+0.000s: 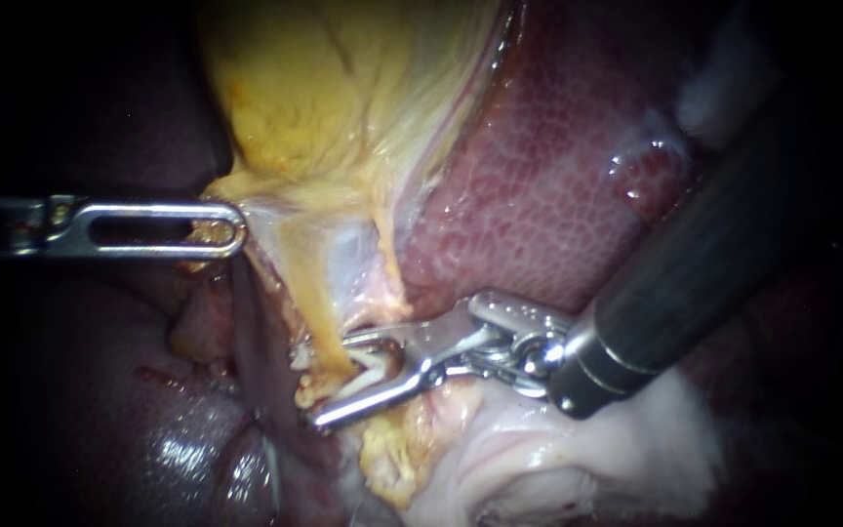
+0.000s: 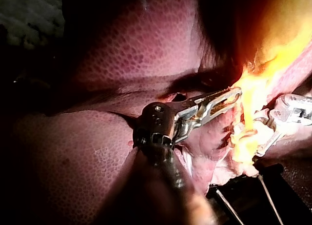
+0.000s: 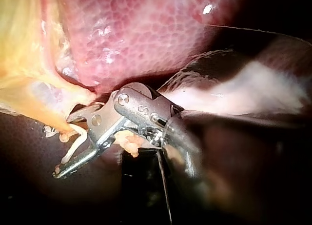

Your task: Clipping third clip left tube

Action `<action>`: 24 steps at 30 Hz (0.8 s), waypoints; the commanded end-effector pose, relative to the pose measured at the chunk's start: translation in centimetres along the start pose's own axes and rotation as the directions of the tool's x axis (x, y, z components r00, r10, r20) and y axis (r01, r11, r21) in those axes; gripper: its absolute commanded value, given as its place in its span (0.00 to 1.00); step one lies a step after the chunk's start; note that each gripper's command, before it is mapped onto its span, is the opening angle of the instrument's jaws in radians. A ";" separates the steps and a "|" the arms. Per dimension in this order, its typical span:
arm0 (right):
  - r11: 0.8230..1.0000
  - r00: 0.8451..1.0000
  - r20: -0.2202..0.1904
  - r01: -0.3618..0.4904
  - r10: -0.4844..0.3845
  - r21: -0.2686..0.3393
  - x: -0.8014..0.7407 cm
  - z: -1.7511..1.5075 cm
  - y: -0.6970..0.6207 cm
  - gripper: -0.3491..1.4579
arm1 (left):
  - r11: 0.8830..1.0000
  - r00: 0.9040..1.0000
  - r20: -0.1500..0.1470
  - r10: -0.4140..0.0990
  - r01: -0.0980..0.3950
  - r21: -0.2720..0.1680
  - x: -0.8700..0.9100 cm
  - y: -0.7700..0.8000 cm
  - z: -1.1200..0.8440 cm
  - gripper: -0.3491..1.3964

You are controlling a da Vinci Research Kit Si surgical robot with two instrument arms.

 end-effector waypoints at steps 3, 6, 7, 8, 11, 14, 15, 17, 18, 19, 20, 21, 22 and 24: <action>1.000 1.000 -0.001 0.002 -0.002 -0.002 -0.04 0.07 0.04 0.49 | 1.000 1.000 0.001 -0.001 0.001 -0.001 0.00 0.00 0.02 0.00; 1.000 1.000 -0.006 0.004 -0.004 -0.002 -0.06 0.09 0.07 0.48 | 1.000 1.000 0.001 -0.001 0.001 -0.001 0.00 0.00 0.02 0.00; 1.000 1.000 -0.009 0.004 -0.004 0.001 -0.05 0.09 0.08 0.48 | 1.000 1.000 0.001 -0.001 0.001 -0.001 0.00 0.00 0.02 0.00; 1.000 1.000 -0.009 0.004 -0.004 0.001 -0.05 0.09 0.09 0.48 | 1.000 1.000 0.001 -0.001 0.001 -0.001 0.00 0.00 0.02 0.00; 1.000 1.000 -0.016 -0.002 0.002 0.002 -0.04 0.08 0.10 0.47 | 1.000 1.000 0.001 -0.001 0.001 -0.001 0.00 0.00 0.02 0.00; 1.000 0.999 -0.031 -0.008 0.008 0.007 -0.01 0.08 0.12 0.46 | 1.000 1.000 0.001 -0.001 0.001 -0.001 0.00 -0.01 0.03 0.00; 1.000 0.999 -0.037 -0.014 0.014 0.009 -0.01 0.08 0.12 0.46 | 1.000 1.000 0.001 -0.001 0.001 -0.001 0.00 -0.01 0.03 0.00; 1.000 0.999 -0.044 -0.015 0.015 0.011 0.02 0.07 0.13 0.46 | 1.000 1.000 0.001 -0.001 0.001 -0.001 0.00 -0.01 0.03 0.00; 1.000 0.999 -0.045 -0.016 0.016 0.008 0.04 0.06 0.13 0.46 | 1.000 1.000 0.001 -0.001 0.001 -0.001 0.00 0.00 0.03 0.00; 1.000 0.999 -0.050 -0.017 0.017 0.007 0.06 0.04 0.14 0.46 | 1.000 1.000 0.001 -0.001 0.001 -0.001 0.00 -0.01 0.03 0.00; 1.000 0.998 -0.059 -0.018 0.019 0.004 0.09 0.02 0.14 0.46 | 1.000 1.000 0.001 -0.001 0.001 -0.001 0.00 0.00 0.03 0.00; 1.000 0.998 -0.064 -0.020 0.020 0.003 0.12 0.01 0.14 0.46 | 1.000 1.000 0.001 -0.001 0.001 -0.001 0.00 0.00 0.03 0.00; 1.000 0.997 -0.070 -0.021 0.021 0.005 0.14 -0.01 0.15 0.46 | 1.000 1.000 0.001 -0.001 0.001 -0.001 0.00 0.00 0.03 0.00; 1.000 0.996 -0.081 -0.024 0.024 0.001 0.20 -0.05 0.15 0.46 | 1.000 1.000 0.001 -0.001 0.001 -0.001 0.00 0.00 0.02 0.00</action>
